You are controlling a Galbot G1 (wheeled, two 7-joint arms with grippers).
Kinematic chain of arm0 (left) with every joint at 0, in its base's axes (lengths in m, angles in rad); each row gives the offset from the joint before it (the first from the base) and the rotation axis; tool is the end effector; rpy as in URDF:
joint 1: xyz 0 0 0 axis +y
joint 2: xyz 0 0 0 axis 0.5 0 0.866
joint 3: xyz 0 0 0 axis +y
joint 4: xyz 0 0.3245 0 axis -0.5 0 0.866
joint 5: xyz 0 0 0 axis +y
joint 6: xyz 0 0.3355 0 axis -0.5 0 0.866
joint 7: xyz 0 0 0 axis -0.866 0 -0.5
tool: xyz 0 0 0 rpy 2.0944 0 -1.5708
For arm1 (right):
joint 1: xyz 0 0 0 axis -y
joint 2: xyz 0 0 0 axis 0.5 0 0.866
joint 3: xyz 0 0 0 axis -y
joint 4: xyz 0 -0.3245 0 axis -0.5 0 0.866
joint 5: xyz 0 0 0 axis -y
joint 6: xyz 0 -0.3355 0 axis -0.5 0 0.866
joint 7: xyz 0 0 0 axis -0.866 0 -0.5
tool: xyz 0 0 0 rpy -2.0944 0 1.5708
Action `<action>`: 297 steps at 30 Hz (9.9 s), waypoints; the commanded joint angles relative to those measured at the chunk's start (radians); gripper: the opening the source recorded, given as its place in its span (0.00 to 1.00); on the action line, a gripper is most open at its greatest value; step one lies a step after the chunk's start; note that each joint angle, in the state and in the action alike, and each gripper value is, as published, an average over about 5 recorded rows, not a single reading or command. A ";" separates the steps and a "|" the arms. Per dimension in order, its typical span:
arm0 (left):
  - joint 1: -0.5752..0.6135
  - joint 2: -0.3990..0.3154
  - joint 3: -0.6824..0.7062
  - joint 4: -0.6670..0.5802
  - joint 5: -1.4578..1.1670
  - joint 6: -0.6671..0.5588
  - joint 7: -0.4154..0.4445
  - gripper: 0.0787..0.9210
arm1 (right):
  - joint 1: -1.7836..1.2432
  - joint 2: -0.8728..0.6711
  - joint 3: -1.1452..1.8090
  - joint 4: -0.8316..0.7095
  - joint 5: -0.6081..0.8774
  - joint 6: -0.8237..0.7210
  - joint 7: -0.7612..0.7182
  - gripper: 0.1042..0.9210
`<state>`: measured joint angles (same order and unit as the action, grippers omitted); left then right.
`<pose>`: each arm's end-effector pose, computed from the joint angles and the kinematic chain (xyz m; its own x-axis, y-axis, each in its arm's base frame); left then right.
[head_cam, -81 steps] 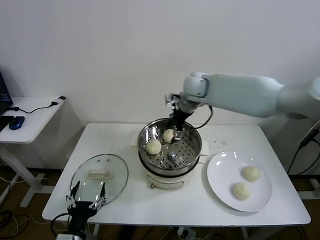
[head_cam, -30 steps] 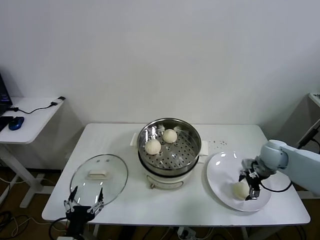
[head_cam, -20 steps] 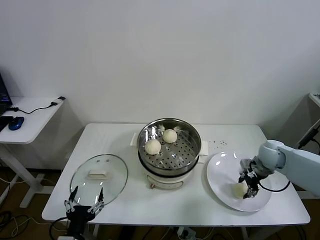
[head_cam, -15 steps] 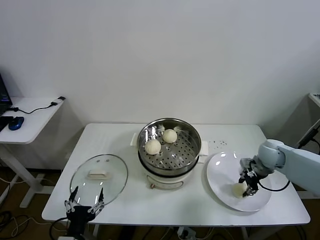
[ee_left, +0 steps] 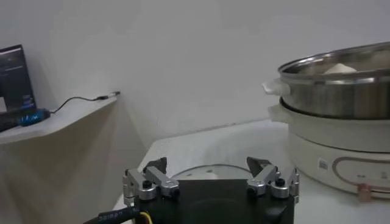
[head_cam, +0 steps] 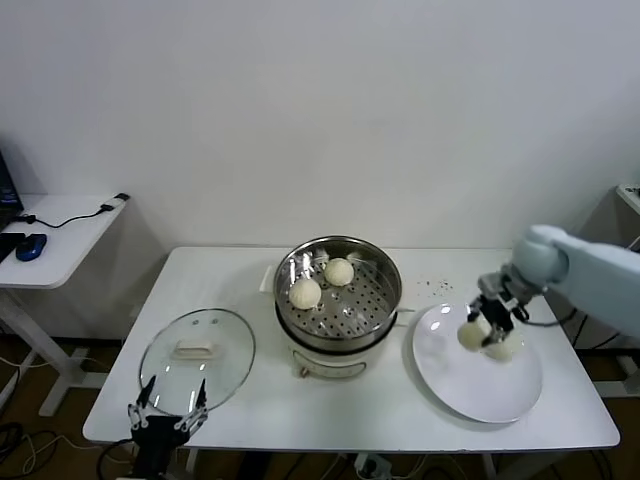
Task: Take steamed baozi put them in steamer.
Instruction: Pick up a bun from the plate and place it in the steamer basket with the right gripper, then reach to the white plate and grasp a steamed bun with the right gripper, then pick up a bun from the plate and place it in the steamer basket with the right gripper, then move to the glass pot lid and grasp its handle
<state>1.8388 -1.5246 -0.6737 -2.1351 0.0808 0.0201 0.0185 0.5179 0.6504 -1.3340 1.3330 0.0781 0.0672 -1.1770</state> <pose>0.0953 0.0491 -0.2999 -0.9673 -0.0875 0.2380 -0.0362 0.9767 0.2117 0.4927 -0.1318 -0.0950 -0.0862 -0.0759 0.9934 -0.8898 -0.4427 -0.1111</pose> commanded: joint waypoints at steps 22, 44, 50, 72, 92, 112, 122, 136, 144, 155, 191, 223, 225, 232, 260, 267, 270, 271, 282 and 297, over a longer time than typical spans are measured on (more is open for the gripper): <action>0.014 0.034 -0.027 -0.003 -0.020 -0.001 0.006 0.88 | 0.050 0.649 0.063 0.026 -0.301 0.500 -0.074 0.57; 0.021 0.036 -0.039 0.014 -0.038 -0.002 0.004 0.88 | -0.053 0.608 0.016 0.067 -0.313 0.482 -0.058 0.58; 0.020 0.035 -0.038 0.017 -0.038 -0.003 0.004 0.88 | -0.053 0.596 0.034 0.064 -0.334 0.479 -0.056 0.74; 0.005 0.049 -0.014 -0.002 -0.034 0.012 0.005 0.88 | 0.377 0.197 -0.255 -0.078 0.215 0.019 0.173 0.88; -0.008 0.046 0.001 -0.014 -0.031 0.028 -0.010 0.88 | -0.322 -0.198 0.247 -0.160 -0.011 -0.238 0.005 0.88; -0.001 0.039 0.001 -0.002 -0.030 0.030 -0.017 0.88 | -0.528 -0.008 0.441 -0.360 -0.137 -0.184 0.070 0.88; -0.005 0.039 -0.001 0.002 -0.030 0.029 -0.017 0.88 | -0.546 0.024 0.456 -0.380 -0.135 -0.189 0.074 0.88; -0.002 0.038 0.001 0.001 -0.028 0.027 -0.017 0.88 | -0.532 0.028 0.461 -0.393 -0.123 -0.190 0.055 0.63; -0.003 0.038 -0.001 0.001 -0.029 0.028 -0.016 0.88 | -0.497 0.002 0.431 -0.368 -0.061 -0.201 0.055 0.56; -0.004 0.041 0.003 0.000 -0.033 0.020 -0.013 0.88 | 0.025 0.040 0.028 -0.280 0.297 -0.266 0.069 0.55; -0.016 0.072 0.021 0.020 -0.059 -0.007 -0.009 0.88 | 0.275 0.560 -0.508 -0.098 0.875 -0.475 0.351 0.55; -0.035 0.076 0.019 0.042 -0.057 -0.001 -0.009 0.88 | 0.252 0.529 -0.444 -0.179 0.854 -0.461 0.297 0.88; -0.035 0.076 0.021 0.040 -0.055 0.000 -0.009 0.88 | 0.275 0.498 -0.432 -0.168 0.849 -0.453 0.285 0.88; -0.043 0.076 0.027 0.034 -0.044 0.007 -0.008 0.88 | 0.345 0.330 -0.353 -0.065 0.867 -0.361 0.256 0.88; -0.081 0.044 -0.007 0.021 0.088 -0.001 0.014 0.88 | -1.092 -0.228 1.159 0.382 0.751 0.046 0.926 0.88; -0.080 0.047 -0.021 0.004 0.296 -0.007 0.008 0.88 | -1.540 -0.010 1.647 0.436 0.646 -0.002 0.962 0.88; -0.081 0.053 -0.045 0.009 0.540 -0.011 -0.003 0.88 | -1.641 0.088 1.758 0.451 0.603 -0.020 0.971 0.88; -0.085 0.055 -0.055 0.015 0.652 -0.015 -0.015 0.88 | -1.674 0.126 1.794 0.455 0.592 -0.022 0.974 0.88; -0.156 0.084 -0.047 0.152 1.549 0.005 -0.041 0.88 | -1.868 0.376 1.961 0.409 0.521 0.033 0.996 0.88; -0.346 0.094 0.008 0.440 1.538 -0.042 -0.100 0.88 | -1.873 0.451 1.970 0.353 0.456 0.044 1.047 0.88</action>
<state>1.6046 -1.4375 -0.6848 -1.8805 1.4347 -0.0034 -0.0466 -1.2744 1.0154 0.5488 1.7045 0.5792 0.1012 -0.1601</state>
